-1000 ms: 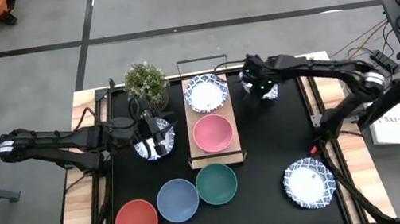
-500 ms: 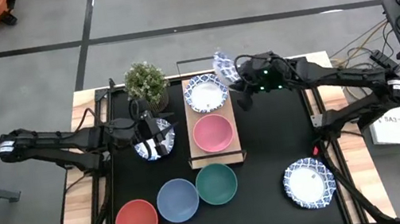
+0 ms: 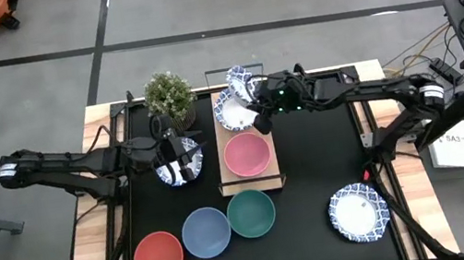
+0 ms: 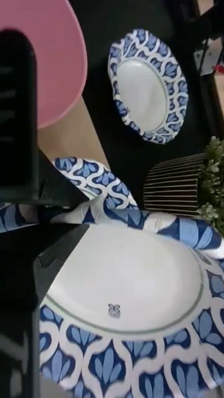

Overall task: Place and stack bowls onto a shelf
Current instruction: Stack the white paper bowl on top of the white paper bowl on the shelf

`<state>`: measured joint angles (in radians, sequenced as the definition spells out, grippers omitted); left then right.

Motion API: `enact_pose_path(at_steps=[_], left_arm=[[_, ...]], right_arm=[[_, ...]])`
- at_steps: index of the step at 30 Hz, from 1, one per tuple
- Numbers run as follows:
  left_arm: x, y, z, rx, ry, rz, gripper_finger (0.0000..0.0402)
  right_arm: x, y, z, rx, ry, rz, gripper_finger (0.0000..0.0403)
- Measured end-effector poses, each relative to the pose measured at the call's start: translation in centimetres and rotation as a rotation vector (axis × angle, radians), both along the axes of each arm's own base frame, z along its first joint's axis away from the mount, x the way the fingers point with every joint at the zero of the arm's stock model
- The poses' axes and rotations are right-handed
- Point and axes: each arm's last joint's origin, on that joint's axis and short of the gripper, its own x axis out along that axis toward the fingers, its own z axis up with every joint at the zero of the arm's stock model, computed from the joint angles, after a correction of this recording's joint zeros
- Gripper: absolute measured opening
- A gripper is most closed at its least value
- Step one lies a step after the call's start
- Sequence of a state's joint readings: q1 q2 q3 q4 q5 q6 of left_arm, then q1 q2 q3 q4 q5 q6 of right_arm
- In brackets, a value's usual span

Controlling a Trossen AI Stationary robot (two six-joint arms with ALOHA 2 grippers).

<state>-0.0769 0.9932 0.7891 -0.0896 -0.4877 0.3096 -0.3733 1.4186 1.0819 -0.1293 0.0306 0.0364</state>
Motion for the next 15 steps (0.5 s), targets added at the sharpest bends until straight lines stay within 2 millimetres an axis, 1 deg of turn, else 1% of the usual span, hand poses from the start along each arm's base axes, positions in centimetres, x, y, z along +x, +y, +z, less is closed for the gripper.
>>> enact_pose_path(at_steps=[4, 9, 15], left_arm=[[0.0, 0.0, 0.0, 0.0, 0.0, 0.0, 0.0131], [0.0, 0.0, 0.0, 0.0, 0.001, 0.0, 0.0131], [0.0, 0.0, 0.0, -0.003, -0.001, 0.001, 0.0131]], right_arm=[[0.9, -0.5, -0.5, -0.018, 0.026, -0.037, 0.0077], [2.1, -0.9, -0.6, -0.021, 0.039, -0.03, 0.0131], [2.6, -1.1, -0.5, 0.004, 0.103, -0.025, 0.0177]])
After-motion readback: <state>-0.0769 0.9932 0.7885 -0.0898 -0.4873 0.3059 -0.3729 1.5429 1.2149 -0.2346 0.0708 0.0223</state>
